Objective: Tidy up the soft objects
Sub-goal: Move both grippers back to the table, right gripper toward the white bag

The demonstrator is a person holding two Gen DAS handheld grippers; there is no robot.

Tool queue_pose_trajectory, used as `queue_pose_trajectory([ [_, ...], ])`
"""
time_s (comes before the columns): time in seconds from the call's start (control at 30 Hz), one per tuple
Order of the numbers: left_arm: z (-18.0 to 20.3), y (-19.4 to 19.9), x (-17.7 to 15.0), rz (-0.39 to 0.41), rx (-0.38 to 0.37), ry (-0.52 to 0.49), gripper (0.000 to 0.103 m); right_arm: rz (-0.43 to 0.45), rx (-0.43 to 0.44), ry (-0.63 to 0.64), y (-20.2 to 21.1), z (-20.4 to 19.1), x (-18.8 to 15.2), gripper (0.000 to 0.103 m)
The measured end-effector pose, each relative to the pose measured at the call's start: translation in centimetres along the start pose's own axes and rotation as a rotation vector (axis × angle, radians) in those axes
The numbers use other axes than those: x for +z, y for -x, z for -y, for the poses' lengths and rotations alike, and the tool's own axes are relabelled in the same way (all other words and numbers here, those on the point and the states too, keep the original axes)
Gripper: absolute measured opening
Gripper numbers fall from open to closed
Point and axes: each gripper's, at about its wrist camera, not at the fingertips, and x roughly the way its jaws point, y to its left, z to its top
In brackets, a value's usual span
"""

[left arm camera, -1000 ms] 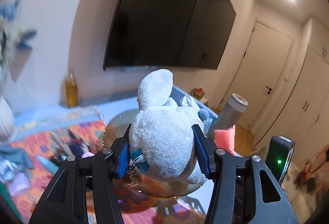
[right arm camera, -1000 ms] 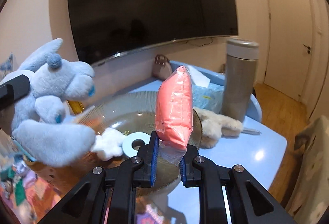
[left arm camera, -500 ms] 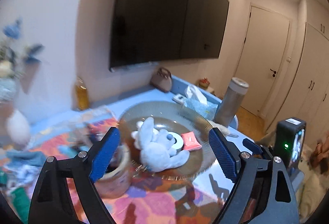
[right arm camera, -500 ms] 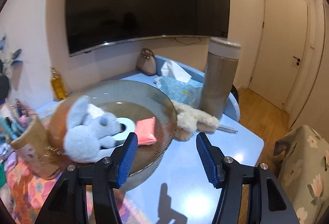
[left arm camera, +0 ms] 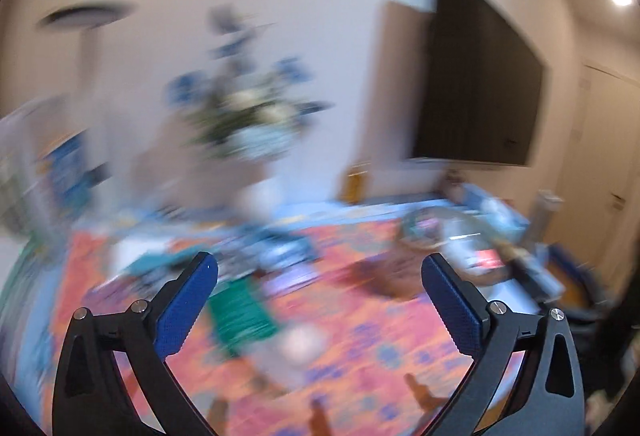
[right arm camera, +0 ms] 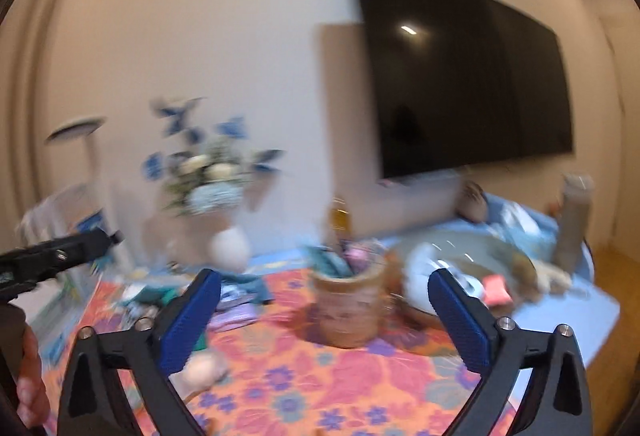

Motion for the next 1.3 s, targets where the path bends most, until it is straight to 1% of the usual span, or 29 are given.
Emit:
queue_pose_trajectory([
  [0.03,-2.0,0.0,-1.3,-0.013,0.063,0.032,0.102,0.019,0.013,0.049,0.3,-1.5,-0.3,0.103],
  [0.07,-3.9,-0.4,-2.7,-0.041,0.12,0.069,0.102,0.036,0.027,0.096,0.5,-3.1,-0.6,0.103],
  [0.13,-6.7,-1.3,-4.6,-0.089,0.171,0.12,0.102,0.032,0.049,0.141,-0.1,-5.3,-1.3,0.103],
  [0.2,-9.0,-2.0,-6.2,-0.102,0.205,0.154,0.102,-0.026,0.075,0.148,-2.0,-7.0,-2.5,0.103],
  [0.27,-10.5,-2.9,-7.0,-0.124,0.223,0.166,0.102,-0.111,0.09,0.141,-4.6,-7.9,-3.9,0.103],
  [0.33,-11.5,-3.9,-7.5,-0.137,0.221,0.162,0.102,-0.191,0.058,0.146,-7.4,-8.3,-5.4,0.103],
  [0.37,-12.1,-4.5,-7.8,-0.144,0.228,0.156,0.102,-0.236,0.037,0.15,-9.0,-8.5,-6.5,0.103],
  [0.43,-12.6,-5.8,-8.8,-0.163,0.246,0.137,0.102,-0.314,0.022,0.147,-11.5,-8.5,-8.3,0.103],
  [0.47,-13.1,-7.0,-9.3,-0.179,0.251,0.128,0.102,-0.364,0.032,0.138,-13.0,-8.4,-9.4,0.103],
  [0.53,-13.7,-8.6,-10.3,-0.205,0.253,0.123,0.102,-0.415,0.053,0.12,-14.5,-8.0,-10.8,0.103],
  [0.57,-13.9,-9.2,-10.7,-0.217,0.253,0.12,0.102,-0.458,0.053,0.11,-15.5,-7.9,-11.6,0.103],
  [0.6,-14.3,-10.3,-11.1,-0.267,0.246,0.129,0.102,-0.484,0.052,0.106,-16.0,-7.9,-11.6,0.103],
  [0.63,-14.5,-10.9,-11.0,-0.311,0.219,0.141,0.102,-0.488,0.056,0.103,-16.3,-7.8,-11.6,0.103],
  [0.7,-14.6,-10.8,-11.1,-0.294,0.189,0.154,0.102,-0.467,0.069,0.092,-16.3,-7.5,-11.5,0.103],
  [0.8,-14.7,-10.6,-11.5,-0.303,0.183,0.178,0.102,-0.518,0.08,0.057,-17.0,-6.9,-11.9,0.103],
  [0.9,-14.6,-10.3,-11.6,-0.294,0.157,0.178,0.102,-0.529,0.096,0.04,-17.0,-6.6,-12.0,0.103],
  [1.03,-14.7,-10.6,-11.6,-0.305,0.154,0.179,0.102,-0.531,0.101,0.052,-17.1,-6.8,-12.0,0.103],
  [1.3,-15.0,-10.1,-11.5,-0.276,0.15,0.197,0.102,-0.523,0.089,0.072,-16.9,-6.9,-12.1,0.103],
])
